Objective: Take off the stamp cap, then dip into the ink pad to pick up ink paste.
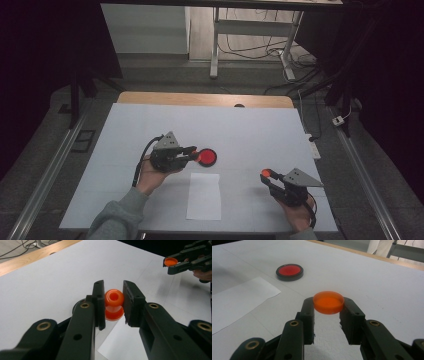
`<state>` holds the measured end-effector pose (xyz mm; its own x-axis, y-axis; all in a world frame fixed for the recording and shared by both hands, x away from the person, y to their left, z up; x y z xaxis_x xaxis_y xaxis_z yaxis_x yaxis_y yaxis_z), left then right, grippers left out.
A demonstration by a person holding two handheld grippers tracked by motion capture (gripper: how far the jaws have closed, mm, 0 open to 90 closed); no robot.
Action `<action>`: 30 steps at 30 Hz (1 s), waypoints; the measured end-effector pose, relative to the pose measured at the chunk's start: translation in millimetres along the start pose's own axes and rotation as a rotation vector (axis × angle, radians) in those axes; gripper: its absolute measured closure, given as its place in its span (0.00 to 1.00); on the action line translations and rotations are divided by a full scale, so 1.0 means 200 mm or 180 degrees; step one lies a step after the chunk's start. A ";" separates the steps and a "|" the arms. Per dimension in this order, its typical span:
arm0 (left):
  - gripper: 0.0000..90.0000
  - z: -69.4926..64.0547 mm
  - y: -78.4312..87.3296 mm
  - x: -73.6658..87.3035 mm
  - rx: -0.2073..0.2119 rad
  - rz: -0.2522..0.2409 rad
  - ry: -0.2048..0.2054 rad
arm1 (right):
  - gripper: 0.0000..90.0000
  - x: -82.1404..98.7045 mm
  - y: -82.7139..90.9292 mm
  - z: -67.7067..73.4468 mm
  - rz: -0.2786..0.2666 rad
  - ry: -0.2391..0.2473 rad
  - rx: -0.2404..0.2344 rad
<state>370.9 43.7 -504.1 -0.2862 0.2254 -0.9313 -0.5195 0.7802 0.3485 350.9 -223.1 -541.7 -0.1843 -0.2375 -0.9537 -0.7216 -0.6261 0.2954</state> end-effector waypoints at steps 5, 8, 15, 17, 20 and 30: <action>0.81 0.02 -0.01 0.00 -0.0024 0.0003 0.0010 | 0.72 0.00 0.00 0.00 0.0003 -0.0001 0.0006; 0.81 0.03 -0.02 0.00 -0.0032 0.0013 0.0006 | 0.72 0.00 0.00 0.00 0.0010 0.0004 0.0006; 0.81 0.04 -0.03 -0.01 -0.0052 0.0014 0.0016 | 0.72 0.00 0.00 0.00 0.0007 0.0005 0.0009; 0.81 0.05 -0.04 -0.01 -0.0057 0.0021 0.0012 | 0.72 0.00 0.00 0.00 0.0008 0.0011 0.0007; 0.81 0.06 -0.05 -0.01 -0.0063 0.0019 0.0016 | 0.72 0.00 0.00 0.00 0.0013 0.0010 0.0003; 0.81 0.09 -0.09 -0.01 -0.0094 0.0029 0.0009 | 0.72 0.01 -0.01 0.00 0.0020 0.0012 -0.0002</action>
Point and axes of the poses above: each handheld gripper's, and its own axes: y roughly backward along the jaws, x roughly out of its underside, z roughly to its left, the point moved 10 cm from there along -y, roughly forward along the jaws, and after that the axes turned 8 degrees about -z, right-handed, at the moved point
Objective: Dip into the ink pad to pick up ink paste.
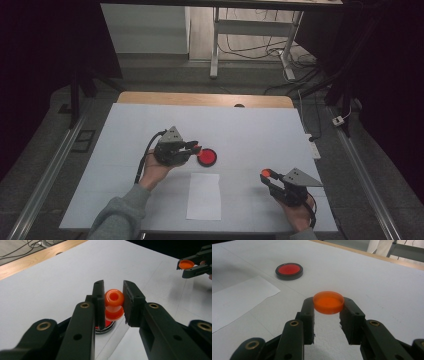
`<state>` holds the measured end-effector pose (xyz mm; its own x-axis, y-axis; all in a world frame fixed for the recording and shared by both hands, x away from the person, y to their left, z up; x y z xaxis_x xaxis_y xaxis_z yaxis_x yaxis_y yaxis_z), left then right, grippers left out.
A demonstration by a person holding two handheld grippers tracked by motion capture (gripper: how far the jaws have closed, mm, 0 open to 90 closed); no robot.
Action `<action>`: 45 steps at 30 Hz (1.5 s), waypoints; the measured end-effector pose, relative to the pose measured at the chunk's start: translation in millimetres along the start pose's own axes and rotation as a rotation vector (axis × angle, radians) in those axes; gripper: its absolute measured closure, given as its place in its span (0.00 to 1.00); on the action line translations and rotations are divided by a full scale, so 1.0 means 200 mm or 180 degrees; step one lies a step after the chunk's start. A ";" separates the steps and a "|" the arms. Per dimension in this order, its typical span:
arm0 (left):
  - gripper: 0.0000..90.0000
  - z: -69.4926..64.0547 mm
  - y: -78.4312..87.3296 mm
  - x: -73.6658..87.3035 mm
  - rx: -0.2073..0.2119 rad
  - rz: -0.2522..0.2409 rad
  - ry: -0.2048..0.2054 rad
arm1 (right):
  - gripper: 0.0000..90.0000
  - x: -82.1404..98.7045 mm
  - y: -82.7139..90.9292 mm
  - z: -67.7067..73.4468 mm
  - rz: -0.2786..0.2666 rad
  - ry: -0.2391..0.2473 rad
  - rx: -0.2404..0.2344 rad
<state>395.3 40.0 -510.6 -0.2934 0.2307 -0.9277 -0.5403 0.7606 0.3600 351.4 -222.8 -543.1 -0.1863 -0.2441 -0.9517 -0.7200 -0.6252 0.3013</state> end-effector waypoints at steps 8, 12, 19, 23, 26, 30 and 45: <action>0.81 0.04 -0.03 0.02 -0.0021 0.0082 -0.0041 | 0.72 0.00 0.00 0.00 -0.0017 -0.0003 0.0016; 0.81 0.06 -0.06 0.03 -0.0037 0.0112 -0.0041 | 0.72 0.00 0.00 0.00 -0.0002 0.0009 0.0023; 0.81 0.07 -0.16 0.05 0.0038 0.0183 -0.0057 | 0.72 0.00 0.00 0.00 -0.0004 -0.0024 0.0019; 0.81 0.09 -0.19 0.05 0.0046 0.0175 -0.0048 | 0.72 0.00 0.00 0.00 0.0002 -0.0021 0.0007; 0.81 0.09 -0.22 0.05 0.0046 0.0175 -0.0022 | 0.72 0.00 0.00 0.01 -0.0004 -0.0015 -0.0002; 0.81 0.09 -0.25 0.07 0.0042 0.0243 -0.0065 | 0.72 0.00 0.00 0.02 0.0003 0.0005 -0.0028; 0.81 0.09 -0.29 0.13 0.0058 0.0364 -0.0029 | 0.72 0.01 -0.01 0.02 0.0008 0.0010 -0.0059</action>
Point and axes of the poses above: each handheld gripper's, and its own axes: y roughly backward along the jaws, x roughly out of its underside, z roughly to its left, the point moved 10 cm from there along -y, roughly forward along the jaws, and after that the axes turned 8 degrees about -z, right-handed, at the moved point
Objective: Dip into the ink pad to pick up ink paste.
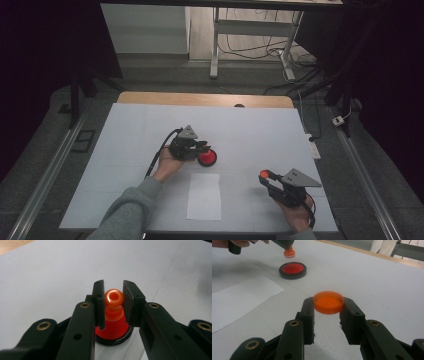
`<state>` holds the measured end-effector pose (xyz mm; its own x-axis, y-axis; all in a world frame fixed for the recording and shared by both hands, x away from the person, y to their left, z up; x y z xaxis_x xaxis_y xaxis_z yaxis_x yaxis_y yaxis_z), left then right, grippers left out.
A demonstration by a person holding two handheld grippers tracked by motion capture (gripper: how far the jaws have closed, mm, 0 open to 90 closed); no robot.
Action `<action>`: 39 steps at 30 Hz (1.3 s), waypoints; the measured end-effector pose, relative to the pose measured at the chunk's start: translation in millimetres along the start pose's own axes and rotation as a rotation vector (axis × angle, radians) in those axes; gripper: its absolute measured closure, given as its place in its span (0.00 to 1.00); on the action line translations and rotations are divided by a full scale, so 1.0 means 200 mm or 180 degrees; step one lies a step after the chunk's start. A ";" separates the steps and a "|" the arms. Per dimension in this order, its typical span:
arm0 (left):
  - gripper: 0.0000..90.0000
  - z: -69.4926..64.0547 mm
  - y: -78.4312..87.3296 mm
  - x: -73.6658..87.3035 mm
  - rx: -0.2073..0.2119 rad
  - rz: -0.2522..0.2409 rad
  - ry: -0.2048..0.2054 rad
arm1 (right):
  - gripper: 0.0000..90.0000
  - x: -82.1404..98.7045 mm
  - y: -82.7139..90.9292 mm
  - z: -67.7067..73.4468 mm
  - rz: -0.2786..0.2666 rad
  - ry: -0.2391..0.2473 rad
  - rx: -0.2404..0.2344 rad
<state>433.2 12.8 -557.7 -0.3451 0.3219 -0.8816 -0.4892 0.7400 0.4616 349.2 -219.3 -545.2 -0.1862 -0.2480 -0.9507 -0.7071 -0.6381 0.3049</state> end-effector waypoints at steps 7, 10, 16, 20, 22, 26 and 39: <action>0.81 0.00 -0.02 0.02 -0.0007 0.0036 -0.0024 | 0.72 0.00 0.00 0.00 0.0003 0.0000 -0.0006; 0.81 0.00 -0.02 0.03 -0.0016 0.0044 -0.0031 | 0.72 0.00 0.00 0.00 0.0004 -0.0007 -0.0005; 0.81 0.00 -0.04 0.04 -0.0023 0.0078 -0.0050 | 0.72 0.00 0.00 0.00 0.0008 -0.0009 -0.0007; 0.81 0.00 -0.05 0.05 -0.0023 0.0096 -0.0041 | 0.72 0.01 0.00 0.00 0.0011 -0.0009 -0.0008; 0.81 0.00 -0.05 0.06 -0.0028 0.0098 -0.0039 | 0.72 0.01 0.00 0.00 0.0011 -0.0011 -0.0010; 0.81 0.00 -0.06 0.06 -0.0027 0.0103 -0.0061 | 0.72 0.01 0.00 0.01 0.0017 -0.0008 -0.0022; 0.81 0.00 -0.08 0.08 -0.0042 0.0150 -0.0087 | 0.72 0.01 -0.01 0.01 0.0032 -0.0003 -0.0025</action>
Point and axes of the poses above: each handheld gripper's, and its own axes: y roughly backward along the jaws, x roughly out of its underside, z roughly to its left, the point moved 10 cm from there along -y, roughly forward along the jaws, and after that the axes turned 8 degrees about -z, right-handed, at the moved point
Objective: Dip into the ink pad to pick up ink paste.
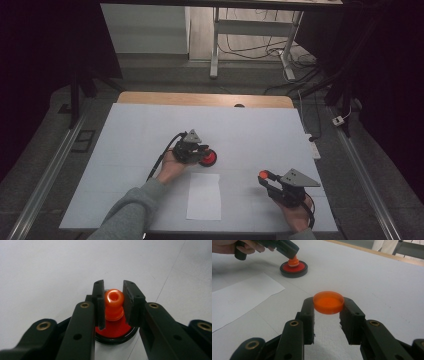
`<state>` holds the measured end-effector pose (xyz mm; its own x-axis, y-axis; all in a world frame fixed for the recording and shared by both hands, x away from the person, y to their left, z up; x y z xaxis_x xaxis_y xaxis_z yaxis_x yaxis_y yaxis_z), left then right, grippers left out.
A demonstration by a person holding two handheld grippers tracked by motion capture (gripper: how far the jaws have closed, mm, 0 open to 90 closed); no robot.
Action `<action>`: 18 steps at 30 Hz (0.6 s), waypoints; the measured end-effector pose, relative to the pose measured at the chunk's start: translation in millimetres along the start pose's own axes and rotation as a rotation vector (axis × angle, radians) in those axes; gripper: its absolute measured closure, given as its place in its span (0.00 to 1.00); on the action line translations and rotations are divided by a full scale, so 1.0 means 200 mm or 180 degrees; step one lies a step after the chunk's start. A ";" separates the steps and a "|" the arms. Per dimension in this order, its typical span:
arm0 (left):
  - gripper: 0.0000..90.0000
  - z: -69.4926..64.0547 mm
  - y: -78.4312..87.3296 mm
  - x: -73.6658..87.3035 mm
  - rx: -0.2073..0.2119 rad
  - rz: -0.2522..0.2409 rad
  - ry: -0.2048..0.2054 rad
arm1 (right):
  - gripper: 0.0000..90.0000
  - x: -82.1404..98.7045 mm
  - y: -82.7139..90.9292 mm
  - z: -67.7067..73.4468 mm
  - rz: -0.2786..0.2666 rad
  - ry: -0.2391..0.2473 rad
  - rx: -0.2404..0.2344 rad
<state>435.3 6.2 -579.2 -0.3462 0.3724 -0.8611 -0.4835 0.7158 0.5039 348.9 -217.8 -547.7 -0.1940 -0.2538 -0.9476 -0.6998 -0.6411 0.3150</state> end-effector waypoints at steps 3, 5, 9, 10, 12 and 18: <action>0.81 0.00 -0.01 0.01 0.0005 -0.0007 0.0000 | 0.72 0.00 0.00 0.00 0.0002 0.0001 0.0003; 0.81 0.00 -0.01 0.01 0.0000 -0.0002 -0.0007 | 0.72 0.00 0.00 0.00 0.0001 0.0000 0.0004; 0.81 -0.01 -0.01 0.02 -0.0051 0.0028 -0.0118 | 0.72 0.00 0.00 0.00 0.0004 0.0001 0.0005; 0.81 -0.01 -0.01 0.02 -0.0070 0.0037 -0.0149 | 0.72 0.00 0.00 0.00 0.0003 0.0000 0.0005; 0.81 -0.02 -0.01 0.02 -0.0096 0.0059 -0.0162 | 0.72 0.00 0.00 0.00 0.0006 0.0001 0.0004; 0.81 -0.01 -0.01 0.02 -0.0067 0.0070 -0.0092 | 0.72 0.00 0.00 0.00 0.0009 0.0003 -0.0002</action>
<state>432.8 5.0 -584.1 -0.3335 0.4050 -0.8513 -0.4929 0.6948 0.5237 348.1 -217.2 -548.1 -0.1954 -0.2563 -0.9467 -0.6988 -0.6409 0.3177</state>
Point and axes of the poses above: each handheld gripper's, and its own axes: y roughly backward along the jaws, x roughly out of its underside, z roughly to its left, the point moved 10 cm from there along -y, roughly forward along the jaws, and after that the axes turned 8 degrees about -z, right-handed, at the moved point
